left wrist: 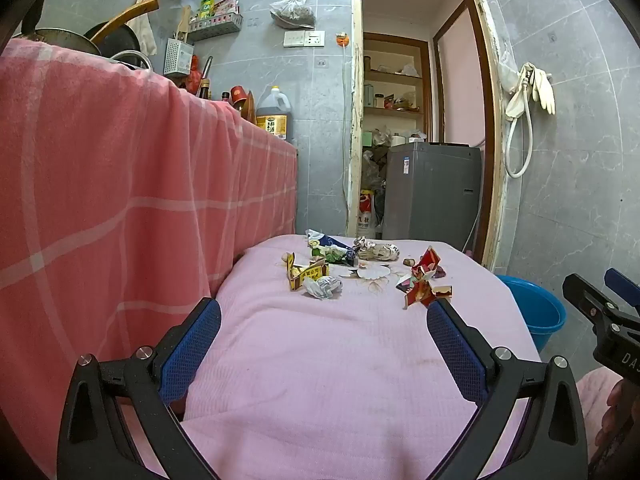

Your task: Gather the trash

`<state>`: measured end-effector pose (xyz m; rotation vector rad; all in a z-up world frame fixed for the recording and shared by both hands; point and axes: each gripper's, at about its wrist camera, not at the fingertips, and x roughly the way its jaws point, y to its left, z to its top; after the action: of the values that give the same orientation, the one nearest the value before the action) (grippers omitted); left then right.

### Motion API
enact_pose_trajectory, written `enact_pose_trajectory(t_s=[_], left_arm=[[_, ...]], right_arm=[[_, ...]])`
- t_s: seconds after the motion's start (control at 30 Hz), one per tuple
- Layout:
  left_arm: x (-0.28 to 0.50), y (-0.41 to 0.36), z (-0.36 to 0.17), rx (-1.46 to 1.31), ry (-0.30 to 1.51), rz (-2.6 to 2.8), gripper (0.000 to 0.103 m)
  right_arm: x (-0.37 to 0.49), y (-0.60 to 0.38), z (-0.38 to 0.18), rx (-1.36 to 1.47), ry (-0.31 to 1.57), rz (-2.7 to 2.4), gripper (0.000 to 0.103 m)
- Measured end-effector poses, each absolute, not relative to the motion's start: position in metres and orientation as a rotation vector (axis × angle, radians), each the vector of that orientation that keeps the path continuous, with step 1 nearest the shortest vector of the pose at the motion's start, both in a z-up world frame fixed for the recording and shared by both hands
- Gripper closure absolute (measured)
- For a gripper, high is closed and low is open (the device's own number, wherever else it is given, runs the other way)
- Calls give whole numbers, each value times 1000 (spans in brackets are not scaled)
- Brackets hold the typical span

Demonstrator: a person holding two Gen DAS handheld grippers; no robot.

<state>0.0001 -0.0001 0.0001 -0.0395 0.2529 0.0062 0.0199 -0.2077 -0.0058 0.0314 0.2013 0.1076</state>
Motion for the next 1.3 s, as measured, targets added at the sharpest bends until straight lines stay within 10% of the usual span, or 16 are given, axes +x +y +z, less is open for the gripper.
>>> enact_pose_trajectory(t_s=[1.3], left_arm=[[-1,-1,-2,-45,255,3,2]], right_arm=[[18,-205,-5,37,196,107,0]])
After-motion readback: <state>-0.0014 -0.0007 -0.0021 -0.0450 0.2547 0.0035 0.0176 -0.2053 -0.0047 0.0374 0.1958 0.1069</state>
